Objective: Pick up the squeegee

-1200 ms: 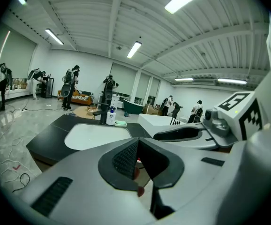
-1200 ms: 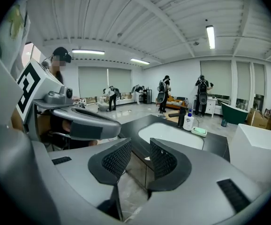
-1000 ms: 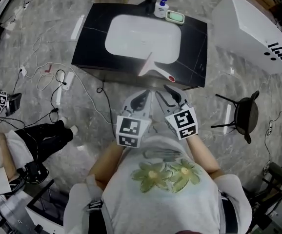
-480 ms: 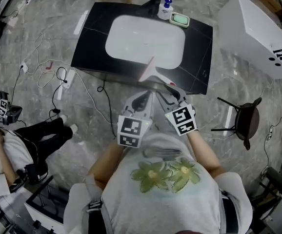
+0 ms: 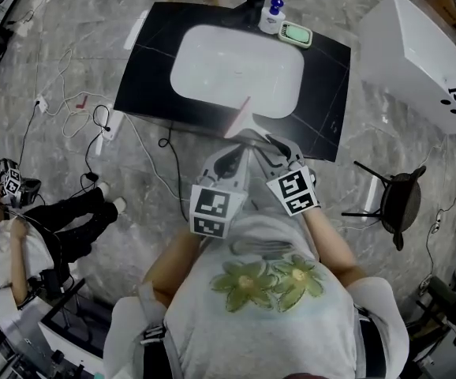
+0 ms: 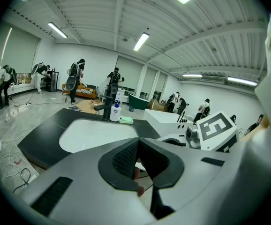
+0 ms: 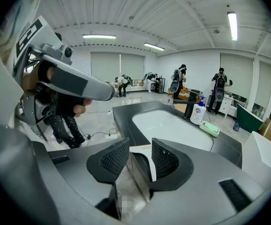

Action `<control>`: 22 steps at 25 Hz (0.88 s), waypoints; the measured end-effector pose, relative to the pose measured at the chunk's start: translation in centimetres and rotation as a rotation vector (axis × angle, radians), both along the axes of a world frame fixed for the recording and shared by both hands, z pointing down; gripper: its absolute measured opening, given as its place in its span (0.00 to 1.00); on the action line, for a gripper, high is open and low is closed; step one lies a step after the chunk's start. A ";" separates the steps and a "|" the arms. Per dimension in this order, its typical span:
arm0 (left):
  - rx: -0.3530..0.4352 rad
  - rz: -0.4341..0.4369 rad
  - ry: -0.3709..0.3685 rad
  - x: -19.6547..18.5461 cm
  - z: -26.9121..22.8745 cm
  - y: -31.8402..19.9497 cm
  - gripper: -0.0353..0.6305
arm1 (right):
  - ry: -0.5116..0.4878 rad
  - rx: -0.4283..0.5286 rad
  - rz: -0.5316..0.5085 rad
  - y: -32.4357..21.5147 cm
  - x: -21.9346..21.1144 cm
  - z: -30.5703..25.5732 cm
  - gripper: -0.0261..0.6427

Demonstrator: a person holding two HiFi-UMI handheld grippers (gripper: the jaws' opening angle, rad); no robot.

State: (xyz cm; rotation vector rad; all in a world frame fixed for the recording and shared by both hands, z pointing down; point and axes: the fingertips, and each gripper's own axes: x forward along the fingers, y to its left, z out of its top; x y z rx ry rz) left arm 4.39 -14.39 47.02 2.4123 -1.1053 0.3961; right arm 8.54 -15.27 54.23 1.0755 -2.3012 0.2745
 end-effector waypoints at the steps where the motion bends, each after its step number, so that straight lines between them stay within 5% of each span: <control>1: -0.002 -0.003 -0.003 0.0 0.2 -0.2 0.07 | 0.001 -0.002 -0.006 -0.2 0.1 0.2 0.23; 22: -0.064 -0.069 -0.031 0.2 3.0 -2.6 0.07 | 0.057 -0.066 -0.090 -3.5 0.7 6.9 0.23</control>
